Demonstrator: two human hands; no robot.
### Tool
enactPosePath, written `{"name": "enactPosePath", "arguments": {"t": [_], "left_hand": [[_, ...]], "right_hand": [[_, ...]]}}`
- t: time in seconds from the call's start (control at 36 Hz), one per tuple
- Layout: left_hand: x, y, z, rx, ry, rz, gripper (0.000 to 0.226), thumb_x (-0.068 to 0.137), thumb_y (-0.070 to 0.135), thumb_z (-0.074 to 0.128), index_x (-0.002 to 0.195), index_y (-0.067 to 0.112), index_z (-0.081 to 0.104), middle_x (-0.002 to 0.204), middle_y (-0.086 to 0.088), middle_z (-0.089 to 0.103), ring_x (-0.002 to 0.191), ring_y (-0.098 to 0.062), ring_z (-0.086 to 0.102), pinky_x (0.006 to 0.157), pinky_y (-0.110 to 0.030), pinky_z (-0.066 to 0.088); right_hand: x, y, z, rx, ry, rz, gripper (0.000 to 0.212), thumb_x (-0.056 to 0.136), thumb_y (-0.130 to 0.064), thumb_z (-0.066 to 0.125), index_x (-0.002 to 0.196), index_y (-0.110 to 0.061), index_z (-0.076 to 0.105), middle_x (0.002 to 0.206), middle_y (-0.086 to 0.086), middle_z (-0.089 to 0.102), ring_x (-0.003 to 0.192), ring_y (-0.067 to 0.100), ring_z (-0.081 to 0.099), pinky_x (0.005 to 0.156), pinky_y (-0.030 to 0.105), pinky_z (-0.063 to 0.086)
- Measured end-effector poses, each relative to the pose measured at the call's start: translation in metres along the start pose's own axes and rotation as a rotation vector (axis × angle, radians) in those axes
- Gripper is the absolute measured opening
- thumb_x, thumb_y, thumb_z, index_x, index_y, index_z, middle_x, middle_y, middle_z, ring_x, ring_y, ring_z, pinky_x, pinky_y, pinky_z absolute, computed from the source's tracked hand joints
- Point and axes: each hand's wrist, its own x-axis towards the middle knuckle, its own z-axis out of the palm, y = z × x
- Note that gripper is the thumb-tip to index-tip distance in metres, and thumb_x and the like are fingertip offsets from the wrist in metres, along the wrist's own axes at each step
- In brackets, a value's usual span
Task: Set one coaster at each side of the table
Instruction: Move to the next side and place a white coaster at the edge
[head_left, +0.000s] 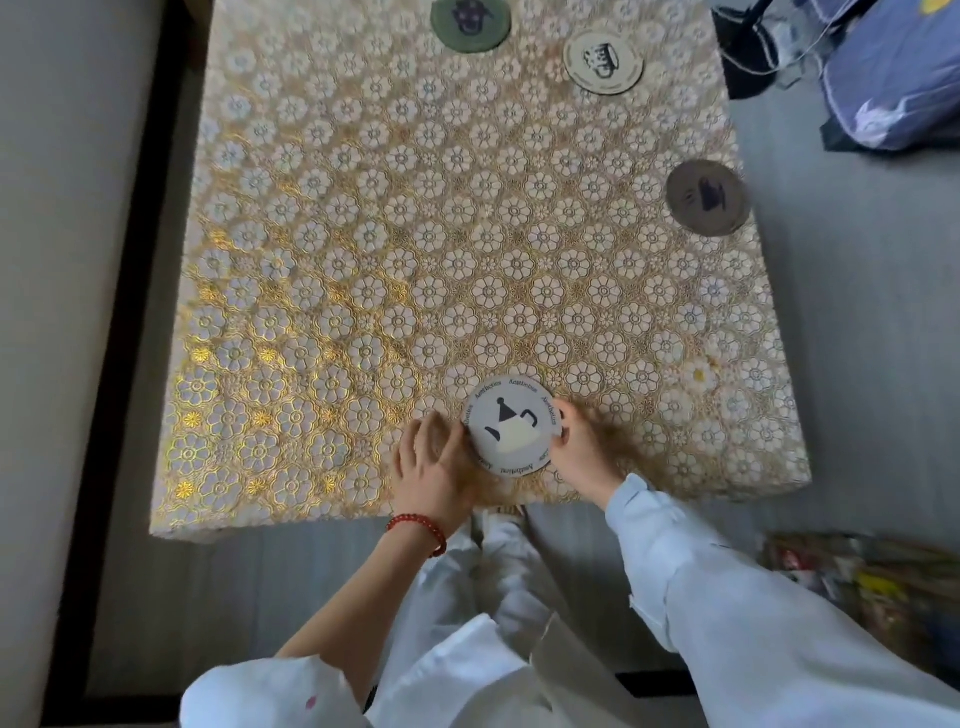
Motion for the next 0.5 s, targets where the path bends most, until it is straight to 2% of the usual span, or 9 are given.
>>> {"name": "enactPosePath", "arguments": {"t": [0.14, 0.22, 0.28, 0.33, 0.42, 0.5], "left_hand": [[-0.005, -0.007, 0.0, -0.026, 0.027, -0.008, 0.084, 0.074, 0.05, 0.062, 0.141, 0.036, 0.014, 0.155, -0.007, 0.001, 0.141, -0.028, -0.005, 0.113, -0.054, 0.003], [-0.01, -0.01, 0.0, -0.049, 0.048, -0.013, 0.08, 0.072, 0.052, 0.062, 0.139, 0.035, 0.022, 0.154, -0.007, 0.005, 0.141, -0.027, -0.002, 0.113, -0.056, 0.006], [-0.011, -0.012, 0.0, -0.065, 0.049, -0.009, 0.083, 0.068, 0.058, 0.062, 0.138, 0.034, 0.025, 0.154, -0.007, 0.007, 0.141, -0.027, -0.001, 0.113, -0.054, 0.005], [-0.01, -0.012, -0.001, -0.063, 0.045, -0.006, 0.086, 0.065, 0.06, 0.063, 0.138, 0.034, 0.025, 0.154, -0.008, 0.007, 0.141, -0.028, -0.001, 0.113, -0.054, 0.005], [-0.009, -0.012, 0.0, -0.038, 0.033, -0.005, 0.088, 0.067, 0.059, 0.064, 0.14, 0.035, 0.02, 0.154, -0.009, 0.004, 0.141, -0.029, -0.003, 0.112, -0.056, 0.005], [-0.009, -0.011, 0.002, -0.015, 0.024, -0.016, 0.087, 0.07, 0.056, 0.064, 0.14, 0.035, 0.018, 0.155, -0.01, 0.002, 0.141, -0.031, -0.004, 0.113, -0.055, 0.006]], "right_hand": [[-0.007, 0.002, 0.001, 0.008, -0.02, -0.029, 0.048, 0.087, 0.001, 0.044, 0.133, -0.01, 0.036, 0.125, 0.018, 0.043, 0.113, 0.029, 0.048, 0.099, 0.041, 0.045], [-0.014, 0.005, 0.003, 0.002, -0.013, -0.031, 0.041, 0.087, 0.002, 0.044, 0.127, -0.004, 0.041, 0.118, 0.019, 0.051, 0.11, 0.03, 0.049, 0.097, 0.043, 0.045], [-0.018, 0.007, 0.005, 0.009, -0.006, -0.033, 0.036, 0.086, 0.004, 0.045, 0.122, -0.002, 0.044, 0.112, 0.018, 0.052, 0.107, 0.029, 0.049, 0.093, 0.039, 0.046], [-0.021, 0.009, 0.006, 0.022, -0.004, -0.038, 0.034, 0.085, 0.005, 0.046, 0.119, -0.002, 0.045, 0.107, 0.016, 0.052, 0.103, 0.028, 0.05, 0.088, 0.033, 0.046], [-0.023, 0.012, 0.006, 0.042, -0.006, -0.035, 0.036, 0.085, 0.005, 0.045, 0.12, -0.003, 0.045, 0.104, 0.018, 0.053, 0.099, 0.028, 0.051, 0.084, 0.032, 0.045], [-0.023, 0.014, 0.005, 0.091, -0.028, -0.012, 0.038, 0.086, 0.005, 0.043, 0.123, -0.004, 0.042, 0.091, 0.012, 0.052, 0.088, 0.023, 0.051, 0.075, 0.027, 0.044]]}}
